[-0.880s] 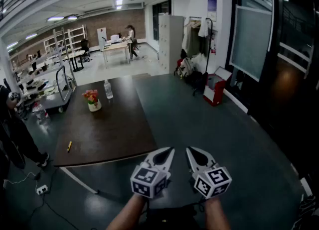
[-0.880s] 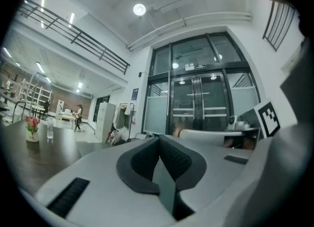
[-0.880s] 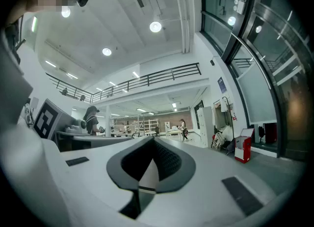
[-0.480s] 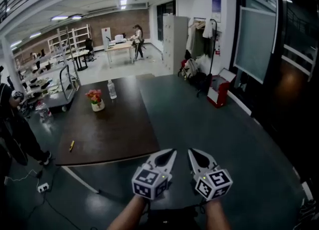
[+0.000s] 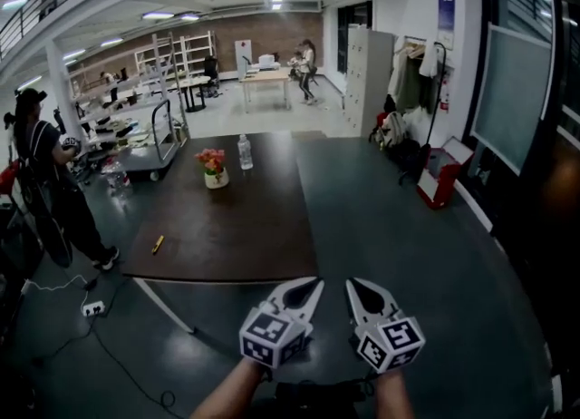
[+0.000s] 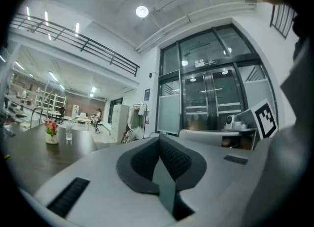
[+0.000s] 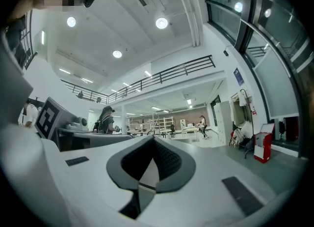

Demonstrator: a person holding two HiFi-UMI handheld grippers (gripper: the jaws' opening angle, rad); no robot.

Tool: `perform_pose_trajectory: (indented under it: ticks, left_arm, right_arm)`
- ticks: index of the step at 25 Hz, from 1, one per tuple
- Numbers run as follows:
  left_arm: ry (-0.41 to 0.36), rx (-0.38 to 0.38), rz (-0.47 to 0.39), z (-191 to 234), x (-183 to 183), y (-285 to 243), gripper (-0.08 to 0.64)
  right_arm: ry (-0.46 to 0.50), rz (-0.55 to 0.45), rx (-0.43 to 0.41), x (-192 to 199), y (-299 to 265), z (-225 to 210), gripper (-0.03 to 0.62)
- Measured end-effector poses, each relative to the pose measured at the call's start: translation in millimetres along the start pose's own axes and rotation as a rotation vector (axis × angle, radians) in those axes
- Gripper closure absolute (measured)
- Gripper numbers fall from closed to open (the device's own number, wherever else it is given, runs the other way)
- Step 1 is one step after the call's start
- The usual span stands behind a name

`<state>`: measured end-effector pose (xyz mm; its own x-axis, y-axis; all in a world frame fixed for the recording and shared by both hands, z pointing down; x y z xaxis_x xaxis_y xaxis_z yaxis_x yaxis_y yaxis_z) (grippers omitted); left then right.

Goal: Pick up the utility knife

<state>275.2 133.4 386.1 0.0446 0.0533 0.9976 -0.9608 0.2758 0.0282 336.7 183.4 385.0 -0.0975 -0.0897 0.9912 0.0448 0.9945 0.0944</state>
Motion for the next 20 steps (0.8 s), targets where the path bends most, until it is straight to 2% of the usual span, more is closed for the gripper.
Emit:
perform_pose_trajectory:
  ticks: [6,15,20]
  left_arm:
    - [0.002,-0.178,-0.003,29,0,33,0.554]
    - [0.015,-0.446,0.004,89,6,99,0.554]
    - [0.023,-0.566,0.005,119,8,139,0.554]
  right_arm:
    - [-0.019,0.029,-0.134,11,-23,15,0.581]
    - [-0.054,0.069,-0.356,32,-75,66,0.581]
    - [-0.057,0.086,-0.486,39,-101,107,0.581]
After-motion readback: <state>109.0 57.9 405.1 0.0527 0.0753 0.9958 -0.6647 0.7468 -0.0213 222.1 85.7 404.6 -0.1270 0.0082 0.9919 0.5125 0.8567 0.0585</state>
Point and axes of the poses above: the fingertips, and each gripper's own axes: y backward along the fingers, z to its left, x out of its underside, the point moved 2 cm from there along y, backward along the fingers, and after that the axes turned 3 degrees about -z, right-handed, at the moved point
